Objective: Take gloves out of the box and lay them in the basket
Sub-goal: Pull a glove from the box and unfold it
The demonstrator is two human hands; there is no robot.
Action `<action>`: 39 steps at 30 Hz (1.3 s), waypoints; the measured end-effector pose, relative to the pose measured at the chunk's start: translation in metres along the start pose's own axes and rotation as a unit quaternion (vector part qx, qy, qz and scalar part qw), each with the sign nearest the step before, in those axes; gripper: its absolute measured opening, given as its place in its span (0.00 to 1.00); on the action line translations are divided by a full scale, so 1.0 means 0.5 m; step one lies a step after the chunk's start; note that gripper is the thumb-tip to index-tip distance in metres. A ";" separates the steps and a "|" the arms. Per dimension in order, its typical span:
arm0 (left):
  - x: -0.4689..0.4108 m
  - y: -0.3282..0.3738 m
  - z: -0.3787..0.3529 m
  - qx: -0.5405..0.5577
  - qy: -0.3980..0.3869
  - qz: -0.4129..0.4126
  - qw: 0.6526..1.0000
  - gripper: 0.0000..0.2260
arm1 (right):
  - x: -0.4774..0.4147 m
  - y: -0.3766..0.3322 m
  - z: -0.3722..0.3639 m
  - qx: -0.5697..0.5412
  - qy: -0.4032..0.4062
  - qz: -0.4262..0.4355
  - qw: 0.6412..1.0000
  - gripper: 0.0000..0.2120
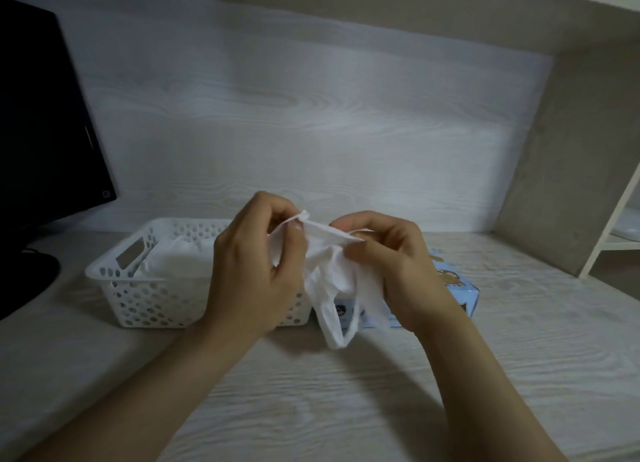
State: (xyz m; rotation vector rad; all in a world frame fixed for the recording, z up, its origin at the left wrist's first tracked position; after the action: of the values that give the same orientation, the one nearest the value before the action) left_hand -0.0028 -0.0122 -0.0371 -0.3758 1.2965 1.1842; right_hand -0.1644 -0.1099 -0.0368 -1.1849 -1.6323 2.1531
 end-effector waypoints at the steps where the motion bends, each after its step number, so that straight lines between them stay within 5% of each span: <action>1: -0.001 -0.001 0.003 0.010 0.016 0.013 1.000 0.03 | -0.001 0.002 0.001 -0.009 -0.002 -0.005 1.000 0.11; 12: -0.015 -0.014 0.014 0.021 0.017 0.071 0.997 0.09 | 0.010 -0.016 -0.015 -0.022 -0.038 -0.107 0.993 0.07; 19: -0.041 -0.057 0.055 -0.015 0.033 0.140 0.989 0.08 | -0.008 0.009 -0.013 0.149 0.144 0.025 0.978 0.06; 31: -0.064 -0.122 0.117 -0.064 0.051 0.205 0.975 0.07 | -0.077 0.032 -0.072 0.418 0.147 0.059 0.894 0.14; 36: -0.059 -0.165 0.124 -0.108 -0.026 0.204 0.973 0.08 | -0.123 0.047 -0.082 0.443 0.140 0.000 0.885 0.11; 39: -0.055 -0.191 0.130 -0.132 -0.081 0.242 0.958 0.18 | -0.151 0.041 -0.087 0.433 0.128 -0.037 0.891 0.11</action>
State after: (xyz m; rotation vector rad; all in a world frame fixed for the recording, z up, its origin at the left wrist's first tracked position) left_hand 0.1155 -0.0134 -0.0290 -0.1481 1.1193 1.7745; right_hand -0.0784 -0.1299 -0.0220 -1.0013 -0.4615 2.1482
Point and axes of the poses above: each hand's wrist, its own x-axis away from the middle knuckle, its own z-axis out of the back of the hand, y = z × x, the point moved 2 cm from there along -x, towards the middle knuckle, and after that the axes turned 8 degrees about -y, right-handed, at the moved point
